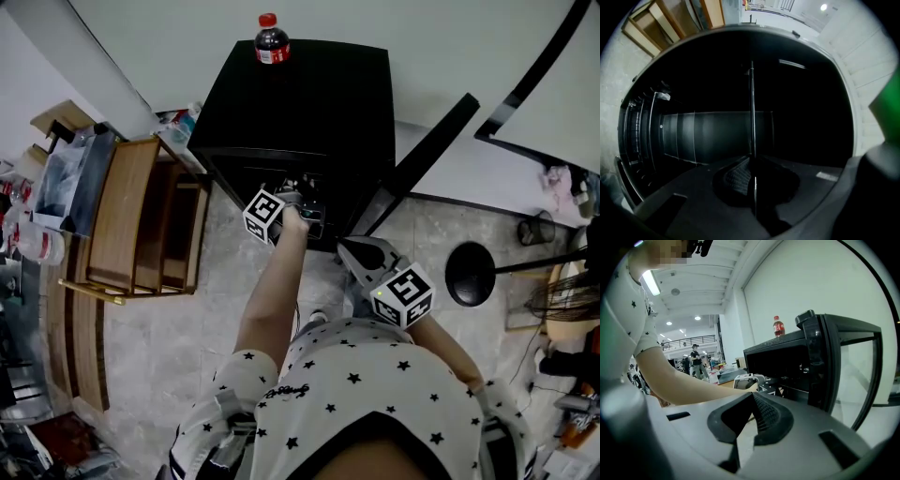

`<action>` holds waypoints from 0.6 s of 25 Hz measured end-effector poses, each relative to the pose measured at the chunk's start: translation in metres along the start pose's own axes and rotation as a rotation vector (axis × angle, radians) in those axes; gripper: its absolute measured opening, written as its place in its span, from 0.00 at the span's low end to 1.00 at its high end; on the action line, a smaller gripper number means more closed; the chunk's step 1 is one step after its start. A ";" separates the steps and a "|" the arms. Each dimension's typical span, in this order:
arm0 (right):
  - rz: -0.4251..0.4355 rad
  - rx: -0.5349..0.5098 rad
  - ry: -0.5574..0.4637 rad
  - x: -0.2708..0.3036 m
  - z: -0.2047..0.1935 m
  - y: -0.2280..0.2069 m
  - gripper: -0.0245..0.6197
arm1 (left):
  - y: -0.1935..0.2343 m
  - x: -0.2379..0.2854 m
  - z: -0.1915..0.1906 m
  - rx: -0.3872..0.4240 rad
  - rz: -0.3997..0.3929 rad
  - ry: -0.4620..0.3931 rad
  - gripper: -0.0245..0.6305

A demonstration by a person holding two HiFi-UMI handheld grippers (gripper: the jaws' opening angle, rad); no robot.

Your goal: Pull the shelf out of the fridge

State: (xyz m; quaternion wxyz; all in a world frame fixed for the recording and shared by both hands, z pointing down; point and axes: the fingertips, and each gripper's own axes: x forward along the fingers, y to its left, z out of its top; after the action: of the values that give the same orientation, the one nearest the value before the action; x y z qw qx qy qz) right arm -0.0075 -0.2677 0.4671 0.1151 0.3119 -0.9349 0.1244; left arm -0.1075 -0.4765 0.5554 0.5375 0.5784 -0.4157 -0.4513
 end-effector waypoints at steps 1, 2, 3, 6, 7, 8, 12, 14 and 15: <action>0.000 0.000 -0.002 0.000 0.000 0.003 0.03 | 0.000 -0.004 0.000 0.000 -0.001 0.001 0.08; 0.000 0.000 -0.004 -0.001 -0.001 0.005 0.03 | 0.000 -0.008 -0.001 0.000 -0.002 0.003 0.08; -0.001 0.001 -0.005 -0.001 -0.001 0.008 0.03 | -0.001 -0.012 -0.001 -0.002 -0.004 0.005 0.08; -0.006 0.002 -0.006 -0.001 -0.004 0.014 0.03 | -0.002 -0.022 -0.001 -0.007 -0.008 0.012 0.08; -0.009 0.003 -0.007 -0.002 -0.005 0.016 0.03 | -0.002 -0.025 -0.002 -0.008 -0.010 0.014 0.08; -0.012 0.005 -0.008 -0.003 -0.005 0.018 0.03 | -0.002 -0.028 -0.002 -0.009 -0.011 0.016 0.08; -0.026 0.011 -0.014 -0.005 -0.009 0.023 0.03 | -0.002 -0.041 -0.004 -0.009 -0.016 0.022 0.08; -0.033 0.014 -0.017 -0.006 -0.009 0.025 0.03 | -0.002 -0.047 -0.004 -0.011 -0.017 0.023 0.08; -0.037 0.015 -0.019 -0.006 -0.009 0.027 0.03 | -0.002 -0.050 -0.005 -0.012 -0.019 0.023 0.08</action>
State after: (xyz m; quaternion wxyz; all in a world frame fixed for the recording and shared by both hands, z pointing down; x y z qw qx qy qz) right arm -0.0178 -0.2409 0.4700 0.1061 0.3310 -0.9291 0.1262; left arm -0.1154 -0.4271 0.5569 0.5414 0.5842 -0.4015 -0.4522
